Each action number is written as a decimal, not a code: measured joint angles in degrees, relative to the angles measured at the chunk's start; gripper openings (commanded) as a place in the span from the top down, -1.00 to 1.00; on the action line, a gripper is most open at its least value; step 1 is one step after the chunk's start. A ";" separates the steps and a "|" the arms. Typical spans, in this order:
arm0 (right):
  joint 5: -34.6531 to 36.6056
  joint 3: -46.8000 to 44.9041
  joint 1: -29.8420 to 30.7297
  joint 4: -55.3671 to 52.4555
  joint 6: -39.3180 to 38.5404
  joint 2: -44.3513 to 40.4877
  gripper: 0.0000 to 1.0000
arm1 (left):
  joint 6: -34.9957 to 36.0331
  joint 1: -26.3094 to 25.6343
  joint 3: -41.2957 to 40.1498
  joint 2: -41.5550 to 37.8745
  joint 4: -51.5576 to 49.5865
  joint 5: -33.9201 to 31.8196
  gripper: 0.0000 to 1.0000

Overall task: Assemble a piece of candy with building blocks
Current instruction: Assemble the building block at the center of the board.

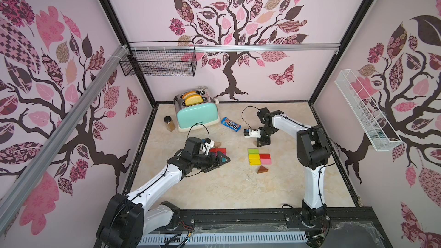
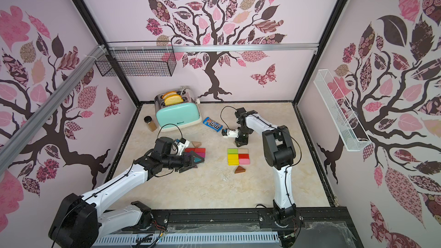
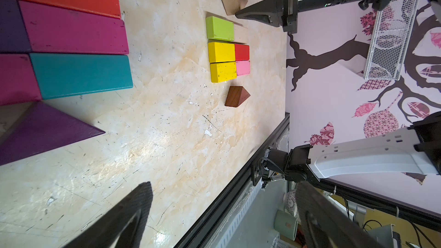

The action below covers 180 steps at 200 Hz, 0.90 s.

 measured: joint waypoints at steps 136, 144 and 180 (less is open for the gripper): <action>-0.31 -0.66 0.09 5.49 3.21 -0.37 0.00 | -0.11 0.57 -0.72 -0.37 0.87 0.63 -0.96; -0.52 -1.29 0.09 6.45 3.52 -0.94 -0.02 | -0.09 0.66 -0.83 -0.63 0.85 0.63 -0.96; -2.38 -8.79 0.09 13.16 7.02 -9.53 -0.13 | 2.36 1.25 -0.04 -2.36 -3.10 -0.94 -0.96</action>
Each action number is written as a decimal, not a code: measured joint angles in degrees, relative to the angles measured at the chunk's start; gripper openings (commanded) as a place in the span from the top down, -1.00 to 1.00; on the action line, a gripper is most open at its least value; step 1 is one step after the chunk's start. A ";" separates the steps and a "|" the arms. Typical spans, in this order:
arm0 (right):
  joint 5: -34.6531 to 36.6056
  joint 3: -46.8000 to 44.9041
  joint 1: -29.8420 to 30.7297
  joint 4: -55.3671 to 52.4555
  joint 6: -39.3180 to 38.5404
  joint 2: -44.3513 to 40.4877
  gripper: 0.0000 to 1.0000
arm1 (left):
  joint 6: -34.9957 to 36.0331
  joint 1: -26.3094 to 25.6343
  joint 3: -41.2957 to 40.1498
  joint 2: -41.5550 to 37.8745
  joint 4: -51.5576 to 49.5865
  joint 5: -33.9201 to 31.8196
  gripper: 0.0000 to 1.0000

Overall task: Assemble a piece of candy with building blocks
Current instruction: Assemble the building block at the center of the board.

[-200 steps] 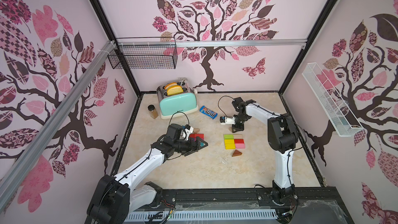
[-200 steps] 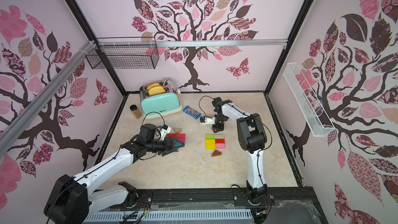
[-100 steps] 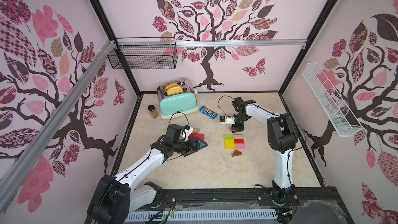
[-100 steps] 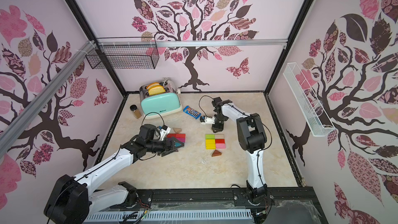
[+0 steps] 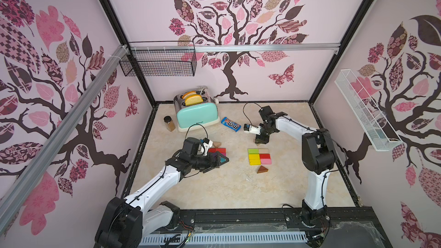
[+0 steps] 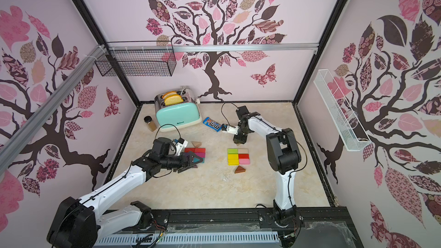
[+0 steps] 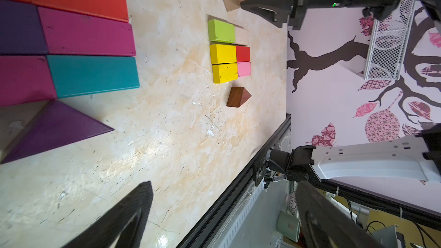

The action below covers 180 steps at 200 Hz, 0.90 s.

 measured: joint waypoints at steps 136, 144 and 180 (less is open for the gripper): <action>13.03 2.60 0.20 12.44 14.53 3.48 -0.23 | 5.66 0.68 13.11 -1.73 -11.56 -10.16 -0.96; 14.05 3.43 0.20 12.20 15.06 4.70 -0.23 | 5.81 0.68 13.11 -1.68 -11.89 -10.36 -0.96; 17.55 5.55 0.20 11.56 15.91 7.17 -0.22 | 5.92 0.68 13.11 -1.29 -11.91 -10.51 -0.96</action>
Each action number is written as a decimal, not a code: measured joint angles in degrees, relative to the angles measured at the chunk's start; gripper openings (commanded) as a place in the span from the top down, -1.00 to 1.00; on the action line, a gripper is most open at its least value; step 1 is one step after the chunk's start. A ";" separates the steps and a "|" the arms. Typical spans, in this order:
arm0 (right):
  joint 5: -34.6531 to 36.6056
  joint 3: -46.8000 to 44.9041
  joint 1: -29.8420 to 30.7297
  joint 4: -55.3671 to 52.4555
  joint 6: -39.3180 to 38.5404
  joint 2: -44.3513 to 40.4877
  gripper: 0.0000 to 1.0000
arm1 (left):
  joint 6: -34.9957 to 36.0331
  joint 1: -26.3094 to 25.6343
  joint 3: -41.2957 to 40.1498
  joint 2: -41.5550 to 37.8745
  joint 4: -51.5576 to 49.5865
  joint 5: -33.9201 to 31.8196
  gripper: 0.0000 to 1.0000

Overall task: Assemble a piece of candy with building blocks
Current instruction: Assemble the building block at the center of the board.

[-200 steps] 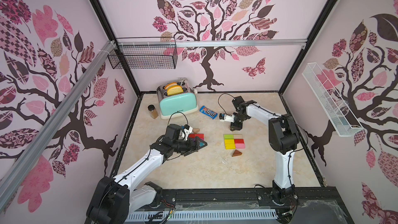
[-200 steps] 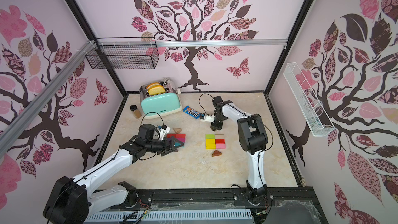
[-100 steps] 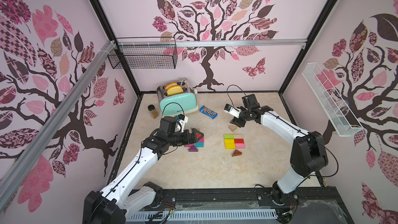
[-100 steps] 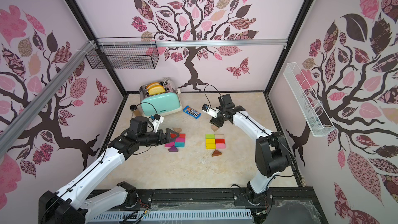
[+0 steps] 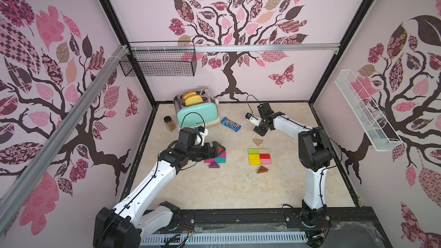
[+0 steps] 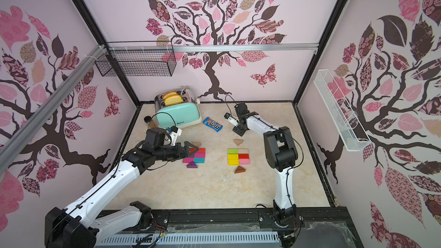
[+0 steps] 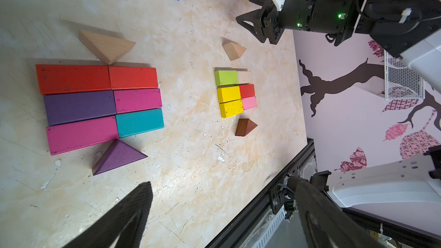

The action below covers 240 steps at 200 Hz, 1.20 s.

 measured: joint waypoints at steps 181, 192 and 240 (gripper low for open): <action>0.04 -0.90 1.25 -6.10 -1.73 0.02 -0.20 | -1.33 0.07 -2.69 1.38 3.91 1.49 -0.96; -0.24 -1.09 1.27 -6.38 -1.73 0.02 -0.19 | -1.36 0.15 -2.69 1.29 3.93 1.53 -0.96; -1.14 -1.68 1.75 -7.32 -1.99 0.02 -0.19 | -1.38 0.28 -2.73 0.87 4.13 1.55 -0.96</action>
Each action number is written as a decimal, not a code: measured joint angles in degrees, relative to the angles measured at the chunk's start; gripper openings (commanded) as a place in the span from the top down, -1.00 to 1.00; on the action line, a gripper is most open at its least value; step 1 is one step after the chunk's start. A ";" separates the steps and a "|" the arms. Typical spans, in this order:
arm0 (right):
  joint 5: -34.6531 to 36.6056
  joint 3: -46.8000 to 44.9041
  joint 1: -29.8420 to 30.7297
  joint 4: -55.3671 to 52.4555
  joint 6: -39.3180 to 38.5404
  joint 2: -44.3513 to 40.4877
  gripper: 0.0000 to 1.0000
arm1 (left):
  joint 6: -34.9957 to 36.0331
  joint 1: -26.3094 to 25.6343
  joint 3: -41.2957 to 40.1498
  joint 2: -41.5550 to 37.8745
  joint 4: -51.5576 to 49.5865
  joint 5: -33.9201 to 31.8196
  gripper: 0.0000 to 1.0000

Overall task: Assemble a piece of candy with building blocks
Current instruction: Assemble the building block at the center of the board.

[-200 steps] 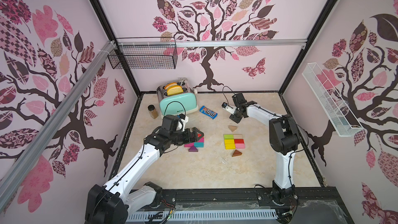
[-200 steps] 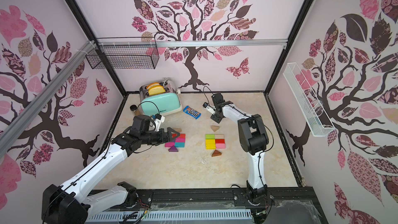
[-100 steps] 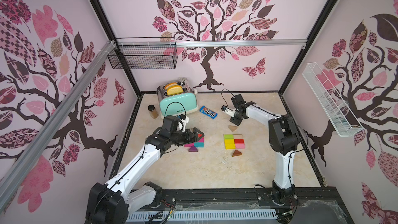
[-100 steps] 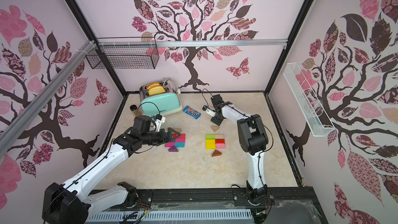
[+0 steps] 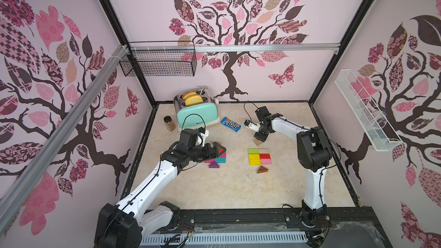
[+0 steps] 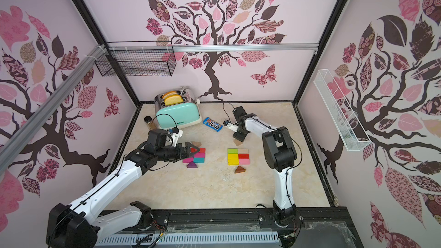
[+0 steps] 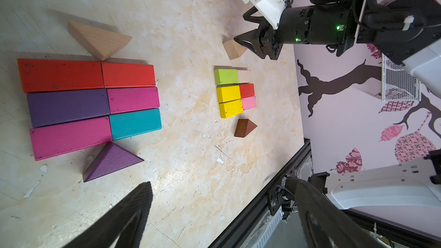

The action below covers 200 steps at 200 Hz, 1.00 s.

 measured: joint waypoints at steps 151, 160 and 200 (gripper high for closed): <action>-1.20 1.38 1.60 -0.98 -1.25 1.99 -0.19 | -0.46 0.50 -1.97 -1.09 1.07 0.59 -0.96; -1.25 2.05 1.77 -0.96 -1.25 2.78 -0.19 | -0.48 0.50 -1.97 -1.09 1.11 0.59 -0.96; -1.90 3.78 3.17 -0.98 -1.42 4.09 -0.18 | -0.50 0.57 -1.97 -1.07 1.42 0.57 -0.96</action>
